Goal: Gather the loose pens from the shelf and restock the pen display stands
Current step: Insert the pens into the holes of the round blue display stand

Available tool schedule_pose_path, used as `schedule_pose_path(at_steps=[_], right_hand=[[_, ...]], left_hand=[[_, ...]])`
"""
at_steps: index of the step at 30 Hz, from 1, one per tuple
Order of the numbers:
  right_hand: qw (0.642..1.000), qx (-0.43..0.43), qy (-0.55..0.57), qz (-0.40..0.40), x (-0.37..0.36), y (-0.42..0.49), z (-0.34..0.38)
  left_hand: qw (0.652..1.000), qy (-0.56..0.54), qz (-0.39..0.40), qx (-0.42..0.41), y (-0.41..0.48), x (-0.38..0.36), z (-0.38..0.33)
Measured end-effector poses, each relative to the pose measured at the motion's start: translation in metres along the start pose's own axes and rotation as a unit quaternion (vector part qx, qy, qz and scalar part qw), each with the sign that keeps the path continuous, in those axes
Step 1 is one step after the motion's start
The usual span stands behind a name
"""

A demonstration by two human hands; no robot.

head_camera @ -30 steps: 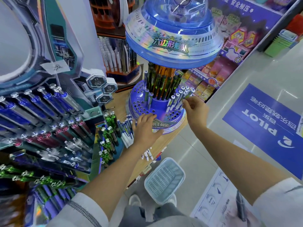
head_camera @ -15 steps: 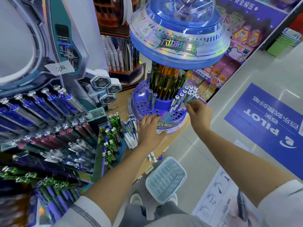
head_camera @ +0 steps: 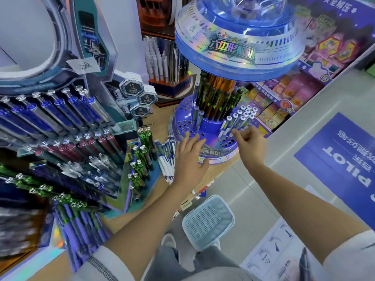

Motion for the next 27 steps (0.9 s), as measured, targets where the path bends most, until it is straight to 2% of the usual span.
schedule_pose_path(at_steps=[3,6,8,10,12,16,18,22,25,27], right_hand=[[0.99,0.039,0.103,0.088,0.0,-0.017,0.004],[0.968,0.07,0.121,0.21,-0.006,-0.04,0.004],[0.945,0.09,0.1,0.297,-0.011,-0.055,0.006],[0.911,0.062,0.077,0.4,-0.021,-0.07,0.004],[0.881,0.03,0.056,0.468,-0.031,-0.082,0.0],[0.882,-0.079,0.084,0.456,-0.053,-0.093,0.0],[0.891,-0.072,0.053,0.445,-0.069,-0.095,0.002],[0.914,-0.026,0.003,0.405,-0.093,-0.1,0.006],[0.921,0.002,-0.029,0.388,-0.102,-0.105,0.009],[0.92,-0.013,-0.046,0.39,-0.104,-0.106,0.009]], left_hand=[[0.994,-0.017,-0.11,-0.002,-0.022,0.005,-0.009],[0.978,-0.017,-0.181,0.103,-0.046,0.009,-0.004],[0.954,0.005,-0.245,0.174,-0.062,0.016,0.003],[0.917,0.015,-0.294,0.269,-0.079,0.022,0.011],[0.876,0.017,-0.312,0.366,-0.093,0.027,0.018],[0.835,-0.017,-0.213,0.508,-0.095,0.026,0.018],[0.811,-0.054,-0.186,0.552,-0.087,0.025,0.019],[0.736,-0.153,-0.227,0.619,-0.072,0.021,0.026],[0.713,-0.185,-0.228,0.637,-0.063,0.015,0.03],[0.716,-0.187,-0.216,0.637,-0.059,0.01,0.038]])
Point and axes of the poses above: each hand's wrist, its own y-axis towards the middle knuckle, its own x-axis out of the back of the hand, z = x × y, the point moved 3 cm from there along y, towards the middle knuckle, and after that the axes turned 15 degrees about -z, right-handed, at the moved point
